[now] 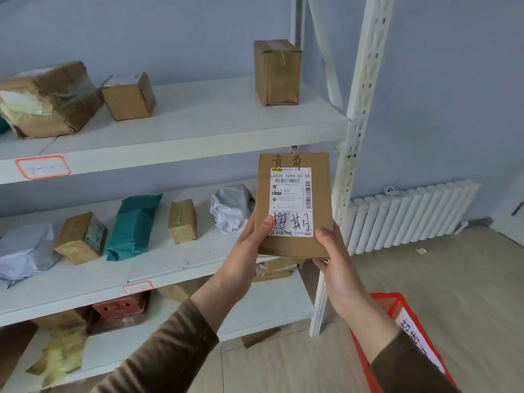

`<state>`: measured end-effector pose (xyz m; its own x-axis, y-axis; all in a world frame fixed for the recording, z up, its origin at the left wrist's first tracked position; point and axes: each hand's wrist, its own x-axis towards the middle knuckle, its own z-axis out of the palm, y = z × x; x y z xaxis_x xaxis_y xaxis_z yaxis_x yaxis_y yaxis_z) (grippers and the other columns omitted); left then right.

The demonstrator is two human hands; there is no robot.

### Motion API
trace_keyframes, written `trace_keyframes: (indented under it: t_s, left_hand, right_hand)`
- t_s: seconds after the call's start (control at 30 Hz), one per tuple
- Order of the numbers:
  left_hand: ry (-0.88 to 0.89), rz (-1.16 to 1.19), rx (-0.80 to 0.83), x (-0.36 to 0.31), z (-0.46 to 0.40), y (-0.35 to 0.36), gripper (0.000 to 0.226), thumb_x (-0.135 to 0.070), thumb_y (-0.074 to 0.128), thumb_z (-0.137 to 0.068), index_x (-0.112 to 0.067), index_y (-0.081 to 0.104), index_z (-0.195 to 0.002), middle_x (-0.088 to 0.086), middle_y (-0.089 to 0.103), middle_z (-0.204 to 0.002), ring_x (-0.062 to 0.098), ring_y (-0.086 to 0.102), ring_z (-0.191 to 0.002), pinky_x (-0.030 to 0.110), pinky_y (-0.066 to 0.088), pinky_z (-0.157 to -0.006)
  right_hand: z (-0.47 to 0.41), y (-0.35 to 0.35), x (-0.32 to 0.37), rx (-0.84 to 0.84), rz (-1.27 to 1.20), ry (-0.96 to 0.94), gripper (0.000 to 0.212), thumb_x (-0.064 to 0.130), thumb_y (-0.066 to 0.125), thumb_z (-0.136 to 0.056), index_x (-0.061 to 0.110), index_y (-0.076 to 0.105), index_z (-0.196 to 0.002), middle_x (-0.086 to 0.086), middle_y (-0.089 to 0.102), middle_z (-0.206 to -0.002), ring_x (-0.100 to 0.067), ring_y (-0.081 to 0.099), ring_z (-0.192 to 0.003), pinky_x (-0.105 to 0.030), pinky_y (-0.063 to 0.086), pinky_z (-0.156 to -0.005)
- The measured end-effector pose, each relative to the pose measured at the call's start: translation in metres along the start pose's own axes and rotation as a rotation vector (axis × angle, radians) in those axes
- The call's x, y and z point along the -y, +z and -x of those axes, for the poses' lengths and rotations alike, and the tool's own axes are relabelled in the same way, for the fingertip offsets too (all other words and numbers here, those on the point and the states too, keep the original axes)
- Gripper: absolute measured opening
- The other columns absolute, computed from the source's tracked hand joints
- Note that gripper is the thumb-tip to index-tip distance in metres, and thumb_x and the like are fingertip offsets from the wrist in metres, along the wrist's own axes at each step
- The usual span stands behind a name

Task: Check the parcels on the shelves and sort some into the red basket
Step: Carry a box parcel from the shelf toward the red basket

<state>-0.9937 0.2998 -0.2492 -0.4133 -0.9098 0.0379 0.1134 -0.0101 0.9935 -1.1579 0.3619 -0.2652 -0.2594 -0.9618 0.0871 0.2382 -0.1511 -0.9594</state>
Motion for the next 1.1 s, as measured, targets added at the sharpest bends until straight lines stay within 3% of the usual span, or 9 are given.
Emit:
trace_keyframes:
  t_s: [0.17,0.3,0.53,0.6,0.67,0.8,0.9,1.03,1.1]
  left_hand:
    - [-0.077,0.017,0.137,0.028,-0.011,0.038,0.048,-0.052,0.056,-0.100,-0.040,0.054,-0.146,-0.011,0.067,-0.142,0.019,0.057,-0.138,0.055,0.036,-0.121]
    - [-0.103,0.006,0.254,0.044,-0.021,0.071,0.048,-0.048,0.052,-0.104,-0.036,0.049,-0.151,-0.012,0.067,-0.141,0.014,0.058,-0.136,0.051,0.036,-0.122]
    - [-0.177,0.052,0.417,0.083,-0.038,0.124,0.046,-0.038,0.051,-0.108,-0.029,0.047,-0.153,-0.010,0.066,-0.144,0.009,0.059,-0.136,0.033,0.039,-0.117]
    - [-0.208,0.067,0.437,0.096,-0.040,0.139,0.048,-0.038,0.052,-0.108,-0.027,0.047,-0.154,-0.009,0.067,-0.143,0.009,0.060,-0.134,0.032,0.042,-0.116]
    - [-0.240,0.087,0.431,0.109,-0.043,0.154,0.048,-0.033,0.052,-0.108,-0.024,0.047,-0.154,-0.013,0.071,-0.135,0.003,0.065,-0.126,0.024,0.048,-0.108]
    - [-0.301,0.078,0.439,0.133,-0.047,0.189,0.046,-0.033,0.054,-0.107,-0.025,0.049,-0.152,-0.011,0.071,-0.135,0.007,0.065,-0.127,0.028,0.045,-0.112]
    - [-0.330,0.080,0.405,0.151,-0.052,0.222,0.046,-0.032,0.055,-0.107,-0.026,0.050,-0.152,-0.011,0.073,-0.132,0.005,0.068,-0.121,0.024,0.049,-0.103]
    - [-0.384,0.092,0.374,0.178,-0.058,0.277,0.046,-0.030,0.054,-0.107,-0.026,0.047,-0.153,-0.012,0.075,-0.128,0.003,0.072,-0.114,0.019,0.052,-0.091]
    - [-0.404,0.088,0.373,0.194,-0.060,0.306,0.045,-0.030,0.052,-0.108,-0.027,0.047,-0.153,-0.008,0.073,-0.132,0.006,0.072,-0.116,0.018,0.055,-0.088]
  right_hand:
    - [0.021,-0.040,-0.001,-0.174,-0.028,0.067,0.046,0.035,0.057,-0.098,0.035,0.051,-0.144,0.014,0.075,-0.120,-0.003,0.069,-0.111,-0.026,0.052,-0.088]
    - [0.039,-0.068,-0.001,-0.311,0.017,0.089,0.058,0.060,0.064,-0.089,0.042,0.050,-0.142,0.017,0.074,-0.121,0.000,0.068,-0.113,-0.035,0.046,-0.100]
    - [0.060,-0.116,-0.016,-0.527,0.082,0.133,0.040,0.043,0.048,-0.104,0.028,0.050,-0.142,0.022,0.076,-0.103,0.009,0.070,-0.094,-0.012,0.055,-0.073]
    - [0.065,-0.129,-0.019,-0.561,0.076,0.165,0.045,0.049,0.049,-0.103,0.030,0.047,-0.144,0.019,0.075,-0.112,0.007,0.070,-0.098,-0.022,0.056,-0.083]
    - [0.069,-0.143,-0.022,-0.583,0.073,0.185,0.050,0.052,0.051,-0.101,0.032,0.045,-0.147,0.015,0.073,-0.124,0.003,0.069,-0.108,-0.029,0.052,-0.096]
    - [0.076,-0.183,-0.035,-0.604,0.058,0.212,0.050,0.048,0.048,-0.105,0.031,0.043,-0.151,0.010,0.071,-0.131,-0.007,0.067,-0.118,-0.024,0.053,-0.090]
    - [0.078,-0.218,-0.038,-0.600,0.075,0.219,0.051,0.051,0.045,-0.105,0.033,0.042,-0.153,0.011,0.067,-0.137,-0.005,0.064,-0.123,-0.028,0.049,-0.100]
    - [0.078,-0.283,-0.042,-0.552,0.082,0.250,0.047,0.045,0.041,-0.107,0.031,0.043,-0.153,0.008,0.068,-0.136,0.005,0.070,-0.106,-0.012,0.056,-0.081]
    - [0.078,-0.318,-0.044,-0.528,0.102,0.275,0.048,0.047,0.041,-0.107,0.032,0.042,-0.153,0.010,0.069,-0.135,0.003,0.070,-0.110,-0.018,0.056,-0.091]
